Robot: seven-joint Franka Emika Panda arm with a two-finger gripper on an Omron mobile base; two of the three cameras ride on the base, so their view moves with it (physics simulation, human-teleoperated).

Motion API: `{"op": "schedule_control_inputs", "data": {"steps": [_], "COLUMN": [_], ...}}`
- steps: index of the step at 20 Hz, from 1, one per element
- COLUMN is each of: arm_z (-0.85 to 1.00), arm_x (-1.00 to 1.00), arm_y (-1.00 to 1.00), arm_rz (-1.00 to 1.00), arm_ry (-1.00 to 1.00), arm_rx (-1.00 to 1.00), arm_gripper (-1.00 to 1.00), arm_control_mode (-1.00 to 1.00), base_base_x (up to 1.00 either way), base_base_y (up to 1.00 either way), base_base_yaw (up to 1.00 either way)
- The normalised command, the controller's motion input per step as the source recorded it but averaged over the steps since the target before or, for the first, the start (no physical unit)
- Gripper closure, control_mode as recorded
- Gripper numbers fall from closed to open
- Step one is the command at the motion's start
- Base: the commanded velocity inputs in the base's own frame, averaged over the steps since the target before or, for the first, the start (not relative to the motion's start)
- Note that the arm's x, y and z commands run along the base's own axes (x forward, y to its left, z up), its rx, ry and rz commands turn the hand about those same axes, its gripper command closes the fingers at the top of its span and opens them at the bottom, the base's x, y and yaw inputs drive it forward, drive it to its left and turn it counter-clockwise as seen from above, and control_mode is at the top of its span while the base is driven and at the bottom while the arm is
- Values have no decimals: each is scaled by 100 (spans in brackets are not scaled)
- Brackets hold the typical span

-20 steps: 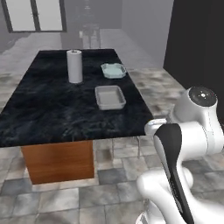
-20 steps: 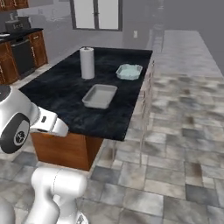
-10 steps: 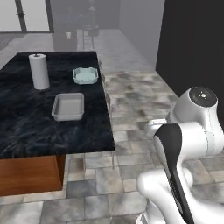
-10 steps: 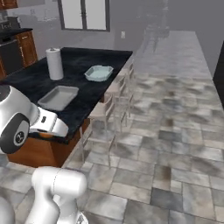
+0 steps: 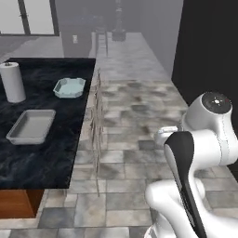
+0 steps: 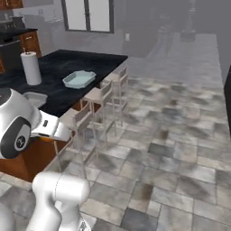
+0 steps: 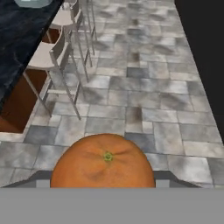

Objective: Place the cold items (peach and tangerine) from the fridge in one tupperware on the dining counter. Place the warm items (hot dog and kebab skewer) in the stove area in another tupperware.

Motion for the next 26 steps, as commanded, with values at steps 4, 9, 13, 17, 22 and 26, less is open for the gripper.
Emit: {"op": "schedule_control_inputs", "data": {"steps": [4,9,13,17,22,26], "arm_z": [0,0,0,0,0,0], "arm_x": [0,0,0,0,0,0], "arm_y": [0,0,0,0,0,0], "arm_rz": [0,0,0,0,0,0], "arm_ry": [0,0,0,0,0,0], "arm_rx": [0,0,0,0,0,0], "arm_gripper": [100,100,100,100,100,100], "arm_control_mode": [100,100,100,100,100,100], "base_base_x": [72,78,86,88,71,65], "base_base_y": [-84,-70,-53,-47,-61,-62], "base_base_yaw": [34,41,50,54,50,50]}}
